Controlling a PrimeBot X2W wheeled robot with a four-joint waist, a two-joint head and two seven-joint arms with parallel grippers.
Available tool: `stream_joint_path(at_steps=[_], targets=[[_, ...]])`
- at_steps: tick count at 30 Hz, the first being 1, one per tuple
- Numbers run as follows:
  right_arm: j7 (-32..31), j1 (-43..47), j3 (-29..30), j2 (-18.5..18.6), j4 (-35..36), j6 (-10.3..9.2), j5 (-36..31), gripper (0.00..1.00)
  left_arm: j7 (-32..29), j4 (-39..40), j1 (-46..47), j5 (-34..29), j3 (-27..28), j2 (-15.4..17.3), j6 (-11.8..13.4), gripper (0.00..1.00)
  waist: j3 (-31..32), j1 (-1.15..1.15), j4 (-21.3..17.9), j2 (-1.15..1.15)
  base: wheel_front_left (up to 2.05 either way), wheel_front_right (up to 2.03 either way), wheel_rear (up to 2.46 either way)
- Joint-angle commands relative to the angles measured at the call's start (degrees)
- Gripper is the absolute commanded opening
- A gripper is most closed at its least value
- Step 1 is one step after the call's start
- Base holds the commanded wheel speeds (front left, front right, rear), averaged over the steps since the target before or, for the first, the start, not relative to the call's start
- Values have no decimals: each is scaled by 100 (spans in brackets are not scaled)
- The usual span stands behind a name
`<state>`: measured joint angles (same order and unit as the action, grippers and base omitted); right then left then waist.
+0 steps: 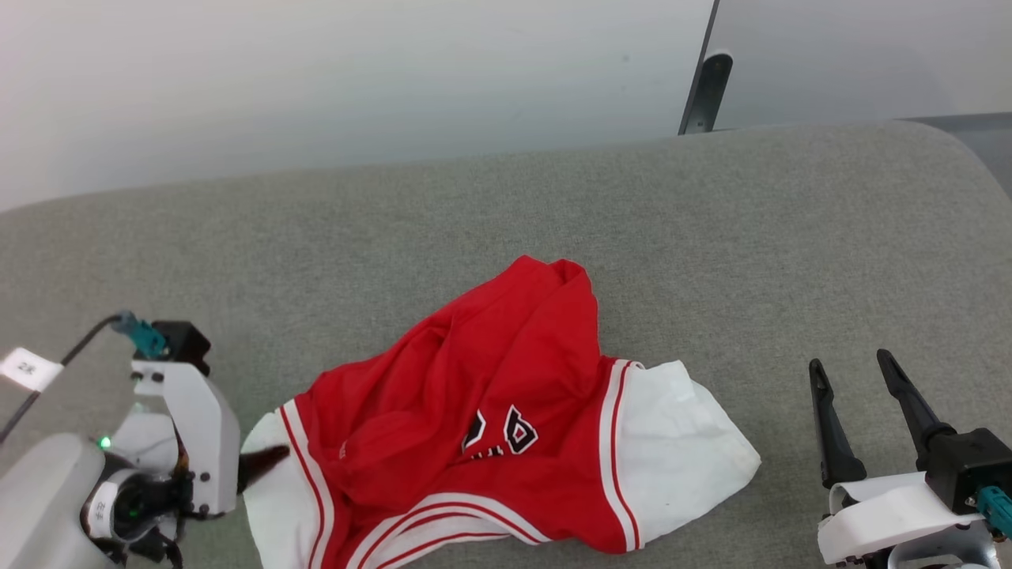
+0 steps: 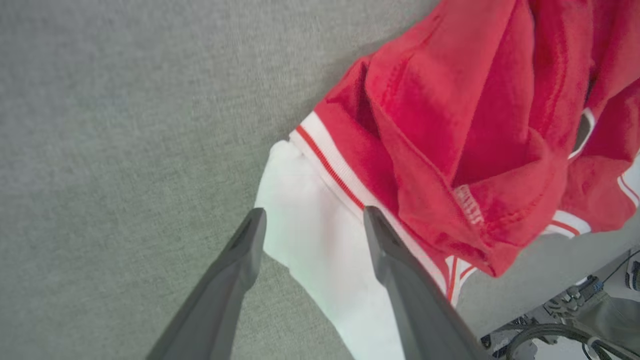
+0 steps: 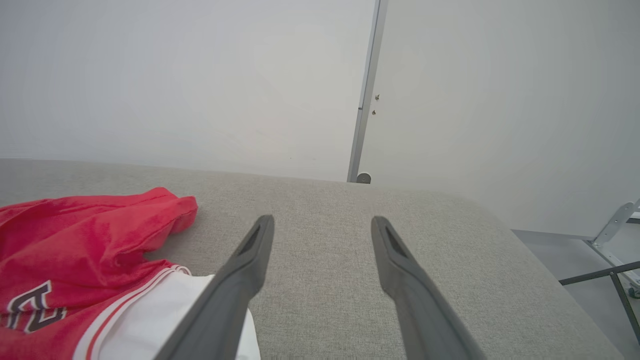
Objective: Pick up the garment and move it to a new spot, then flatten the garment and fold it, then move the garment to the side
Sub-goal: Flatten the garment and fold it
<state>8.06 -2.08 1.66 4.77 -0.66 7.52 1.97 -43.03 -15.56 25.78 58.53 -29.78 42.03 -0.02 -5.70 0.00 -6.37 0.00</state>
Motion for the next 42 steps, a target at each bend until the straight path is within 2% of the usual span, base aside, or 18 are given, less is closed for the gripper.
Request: stream_joint_path(at_steps=[1,12,17,20,21,28,37,41,42], targets=[[5,-95,11,-2,16,-6,-28,100,-56,-75,15,20,-41,-10,-11,100,-43,0,-19,0,0,0,0],[-25,-71,-32,45,-16,-6,-40,100,-320,-679,-81,109,-156,-81,112,100,-85,0,-66,0,0,0,0],[-50,-66,-52,47,29,-6,-61,100,-371,-873,-151,325,-98,-237,139,100,-91,0,-61,0,0,0,0],[-64,-58,-60,63,36,-6,-64,100,-437,-928,-176,395,-94,-267,154,14,-86,0,-50,0,0,0,0],[-67,-55,-59,68,39,-6,-61,100,-425,-941,-165,427,-58,-260,173,0,-84,0,-43,0,0,0,0],[-89,-22,-50,49,70,-6,-65,100,-467,-793,-30,337,48,-7,387,0,-63,0,16,0,0,0,0],[-69,-28,-18,35,45,-6,-91,100,-625,-274,-42,-52,41,688,695,0,-57,0,90,0,0,0,0],[-80,-28,-19,2,35,-6,-97,100,-593,-110,-166,-32,95,774,856,0,-62,0,113,0,0,0,0],[-80,-35,-29,-6,27,-6,-97,100,-565,-93,-188,-39,100,759,887,16,-68,0,117,0,0,0,0]])
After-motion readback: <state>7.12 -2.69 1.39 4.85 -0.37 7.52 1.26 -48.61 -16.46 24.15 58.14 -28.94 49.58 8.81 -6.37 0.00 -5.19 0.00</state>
